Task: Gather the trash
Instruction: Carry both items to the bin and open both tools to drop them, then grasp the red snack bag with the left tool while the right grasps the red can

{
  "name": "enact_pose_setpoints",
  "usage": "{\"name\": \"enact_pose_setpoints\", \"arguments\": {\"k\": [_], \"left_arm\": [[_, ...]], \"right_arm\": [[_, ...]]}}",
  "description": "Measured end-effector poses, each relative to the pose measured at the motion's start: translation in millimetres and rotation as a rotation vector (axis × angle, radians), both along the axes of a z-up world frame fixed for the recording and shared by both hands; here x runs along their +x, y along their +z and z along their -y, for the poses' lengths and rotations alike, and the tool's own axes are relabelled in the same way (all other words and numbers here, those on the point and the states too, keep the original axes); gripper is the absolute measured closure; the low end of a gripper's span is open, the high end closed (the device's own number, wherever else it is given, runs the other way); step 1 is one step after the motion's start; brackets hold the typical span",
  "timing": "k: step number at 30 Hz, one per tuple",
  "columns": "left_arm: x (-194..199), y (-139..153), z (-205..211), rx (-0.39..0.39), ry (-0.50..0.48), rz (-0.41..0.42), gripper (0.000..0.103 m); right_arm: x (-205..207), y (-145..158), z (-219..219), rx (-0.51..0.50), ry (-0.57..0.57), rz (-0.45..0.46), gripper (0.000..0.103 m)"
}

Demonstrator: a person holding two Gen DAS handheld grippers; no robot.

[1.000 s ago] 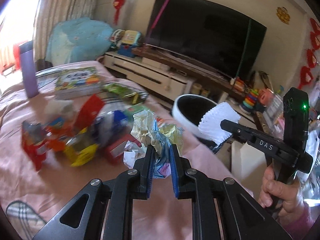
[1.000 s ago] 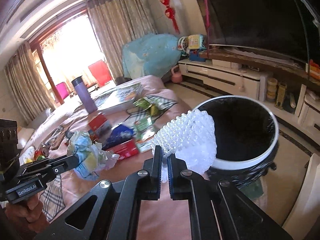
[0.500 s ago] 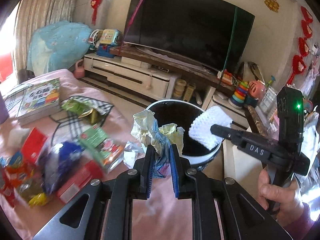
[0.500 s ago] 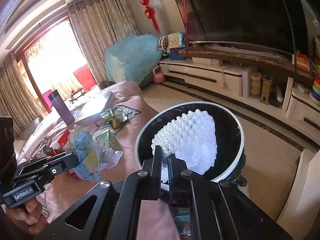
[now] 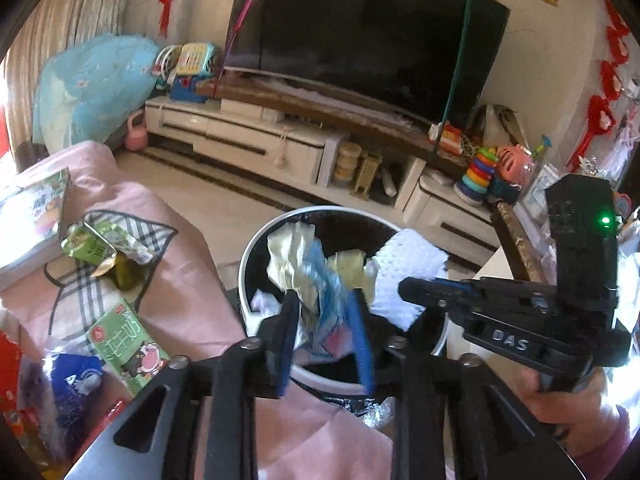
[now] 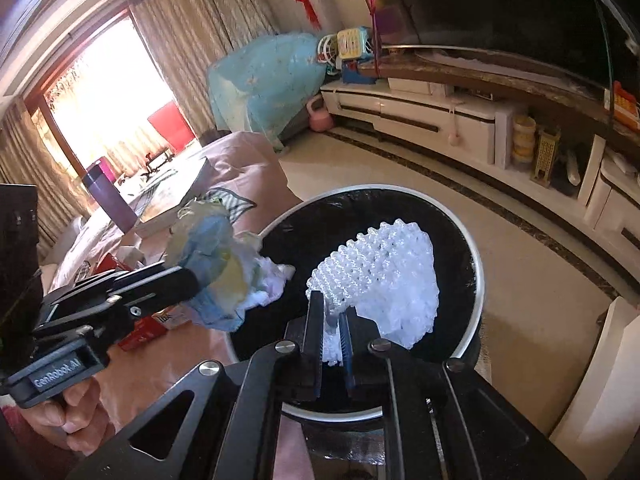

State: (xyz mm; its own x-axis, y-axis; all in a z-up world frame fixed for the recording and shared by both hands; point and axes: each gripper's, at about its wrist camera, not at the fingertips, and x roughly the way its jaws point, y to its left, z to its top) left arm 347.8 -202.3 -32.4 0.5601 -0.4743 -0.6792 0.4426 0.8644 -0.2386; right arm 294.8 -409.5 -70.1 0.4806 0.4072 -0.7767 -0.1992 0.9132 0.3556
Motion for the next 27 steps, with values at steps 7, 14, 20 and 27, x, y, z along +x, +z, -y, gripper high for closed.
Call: {"name": "enact_pose_setpoints", "arguments": {"k": [7, 14, 20, 27], "left_arm": [[3, 0, 4, -0.002, 0.016, -0.004, 0.059], [-35, 2, -29, -0.022, 0.073, 0.004, 0.041], [-83, 1, -67, -0.031, 0.147, 0.009, 0.025], [-133, 2, -116, -0.034, 0.212, -0.003, 0.025]], "right_arm": [[-6, 2, 15, 0.016, -0.031, 0.001, 0.063], [-24, 11, 7, 0.016, -0.068, 0.048, 0.037], [-50, 20, -21, 0.039, -0.074, 0.088, 0.011], [-77, 23, -60, 0.053, -0.056, 0.107, 0.009]]}}
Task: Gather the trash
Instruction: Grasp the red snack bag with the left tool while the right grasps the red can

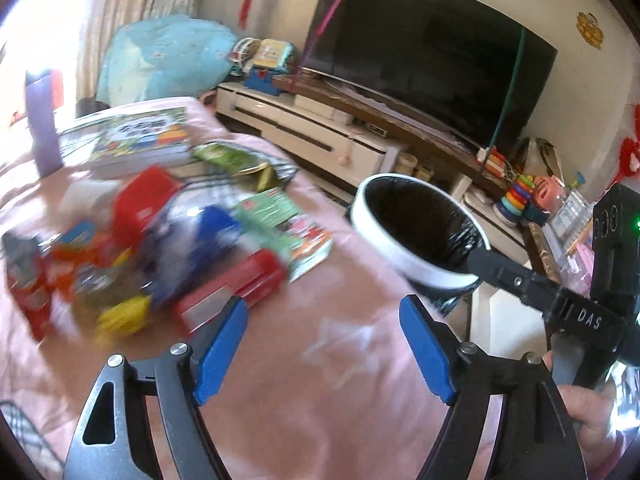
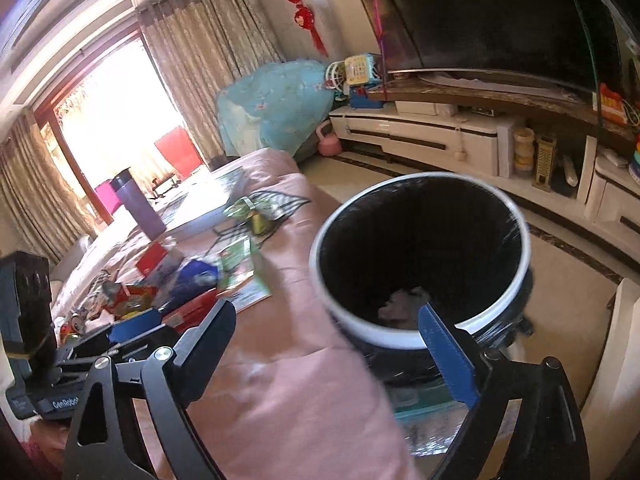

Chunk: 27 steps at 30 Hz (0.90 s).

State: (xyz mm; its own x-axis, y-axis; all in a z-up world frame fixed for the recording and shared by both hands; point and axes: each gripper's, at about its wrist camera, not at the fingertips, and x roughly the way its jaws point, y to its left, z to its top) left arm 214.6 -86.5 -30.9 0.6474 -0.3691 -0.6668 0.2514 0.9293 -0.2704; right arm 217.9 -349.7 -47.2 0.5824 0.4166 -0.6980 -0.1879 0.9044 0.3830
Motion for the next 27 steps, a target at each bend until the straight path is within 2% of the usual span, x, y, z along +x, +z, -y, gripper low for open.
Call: {"name": "enact_pose_setpoints", "arguments": {"k": [15, 21, 27], "left_arm": [[-101, 7, -93, 0.01, 0.221, 0.004, 0.025], [-115, 17, -109, 0.003, 0.296, 0.009, 0.025], [-124, 21, -122, 0.006, 0.353, 0.017, 0.025]], "right_arm": [[-26, -21, -91, 0.028, 0.111, -0.066, 0.009], [-25, -23, -117, 0.021, 0.147, -0.064, 0.009], [-17, -29, -130, 0.059, 0.142, -0.087, 0.01]]}}
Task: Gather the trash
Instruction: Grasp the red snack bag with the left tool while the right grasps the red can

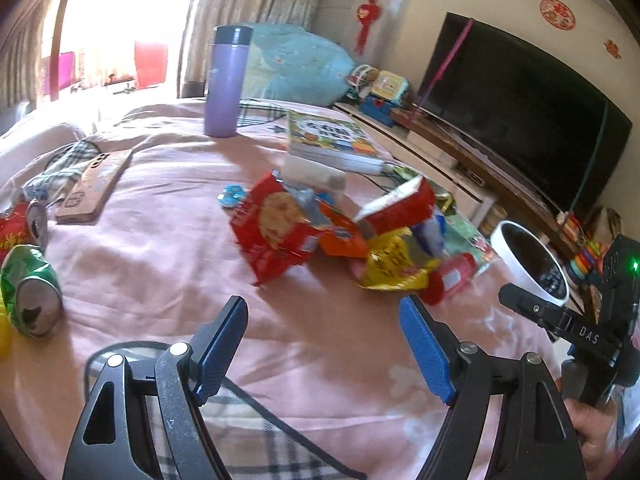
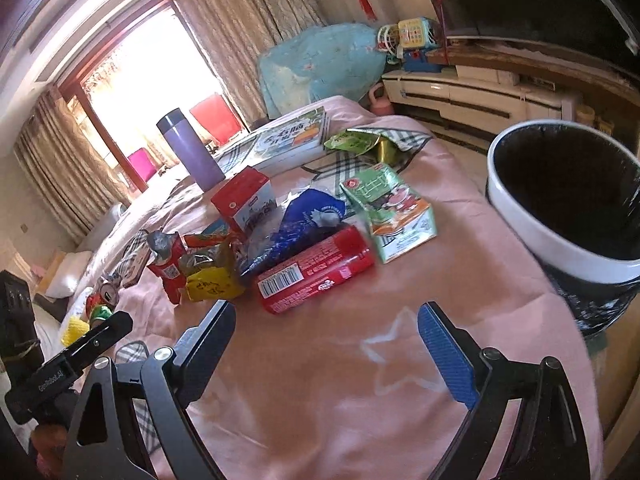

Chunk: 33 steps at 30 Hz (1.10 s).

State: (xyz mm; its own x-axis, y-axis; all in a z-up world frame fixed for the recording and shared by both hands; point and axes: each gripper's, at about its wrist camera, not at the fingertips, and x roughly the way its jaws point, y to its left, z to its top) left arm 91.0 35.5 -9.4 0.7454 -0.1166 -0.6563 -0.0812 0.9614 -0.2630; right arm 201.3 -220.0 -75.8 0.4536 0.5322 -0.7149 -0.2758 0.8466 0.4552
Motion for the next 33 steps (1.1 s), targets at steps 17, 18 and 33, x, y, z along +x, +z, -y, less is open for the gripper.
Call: {"name": "enact_pose_setpoints", "arguments": {"k": [17, 18, 33], "left_arm": [[105, -33, -40, -0.037, 0.012, -0.065, 0.038], [110, -37, -42, -0.046, 0.014, -0.077, 0.044], [68, -26, -53, -0.073, 0.012, -0.022, 0.083]], "right_arm": [[45, -38, -40, 0.082, -0.129, -0.16, 0.035], [45, -38, -41, 0.075, -0.134, -0.147, 0.04], [23, -27, -21, 0.066, -0.102, -0.113, 0.066]]}}
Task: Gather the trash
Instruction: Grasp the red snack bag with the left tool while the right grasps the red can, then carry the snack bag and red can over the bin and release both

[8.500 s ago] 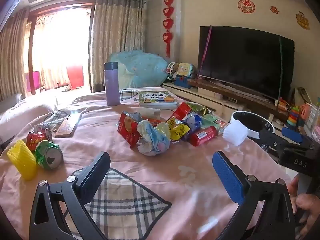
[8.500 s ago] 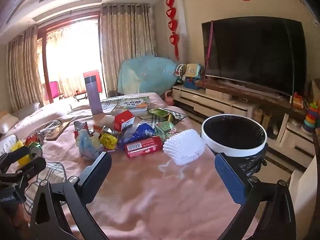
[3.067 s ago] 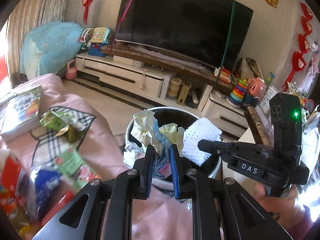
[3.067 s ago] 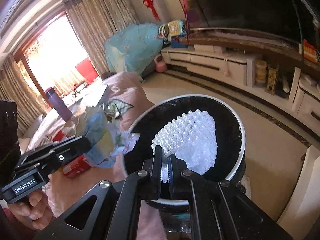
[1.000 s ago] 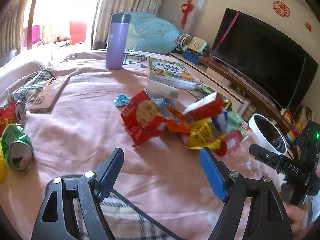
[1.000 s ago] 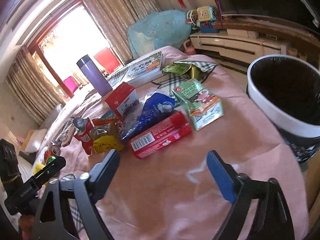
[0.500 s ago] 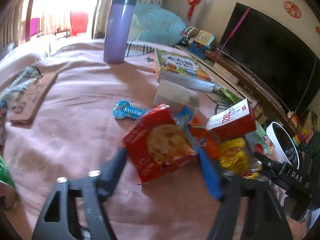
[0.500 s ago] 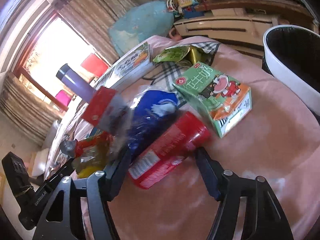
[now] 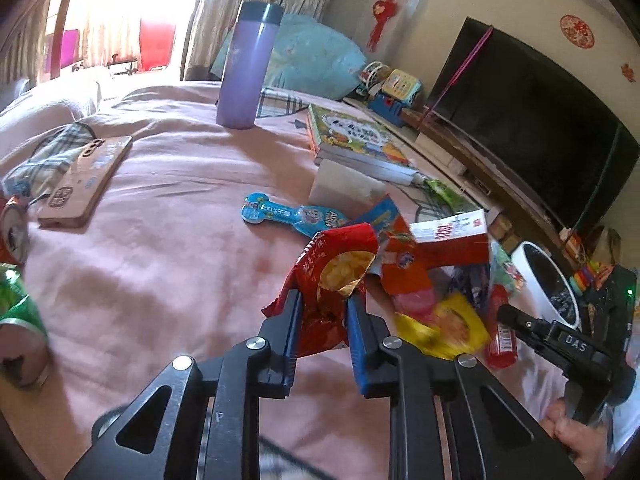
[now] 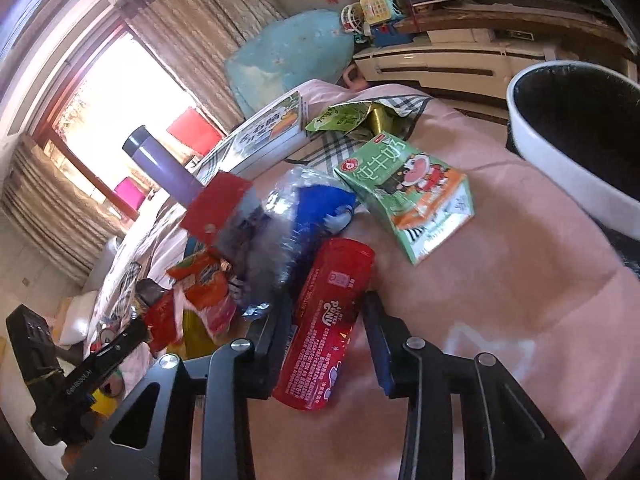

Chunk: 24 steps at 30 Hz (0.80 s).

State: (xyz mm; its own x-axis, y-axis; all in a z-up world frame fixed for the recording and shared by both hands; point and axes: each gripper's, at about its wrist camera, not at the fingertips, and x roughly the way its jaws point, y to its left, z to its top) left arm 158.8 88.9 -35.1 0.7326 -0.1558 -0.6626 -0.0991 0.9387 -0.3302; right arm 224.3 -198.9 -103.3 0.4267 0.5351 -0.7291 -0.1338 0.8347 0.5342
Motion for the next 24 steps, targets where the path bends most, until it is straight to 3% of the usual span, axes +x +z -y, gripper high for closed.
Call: {"name": "enact_pose_setpoints", "arguments": {"k": [4, 9, 12, 14, 24], "left_arm": [[-21, 10, 4, -0.001, -0.008, 0.023, 0.083], [-33, 19, 16, 0.002, -0.039, 0.032, 0.083], [-38, 25, 24, 0.006, -0.058, 0.039, 0.083], [-41, 30, 31, 0.01, -0.072, 0.047, 0.083], [-28, 45, 100, 0.027, -0.254, 0.069, 0.083]], "right_arm": [[-10, 9, 7, -0.056, 0.043, 0.021, 0.067], [-5, -3, -7, -0.133, 0.118, -0.016, 0.062], [-7, -3, -17, -0.181, 0.123, 0.015, 0.06], [-8, -2, -16, -0.165, 0.131, 0.02, 0.071], [-23, 36, 48, -0.069, 0.06, 0.108, 0.072]]}}
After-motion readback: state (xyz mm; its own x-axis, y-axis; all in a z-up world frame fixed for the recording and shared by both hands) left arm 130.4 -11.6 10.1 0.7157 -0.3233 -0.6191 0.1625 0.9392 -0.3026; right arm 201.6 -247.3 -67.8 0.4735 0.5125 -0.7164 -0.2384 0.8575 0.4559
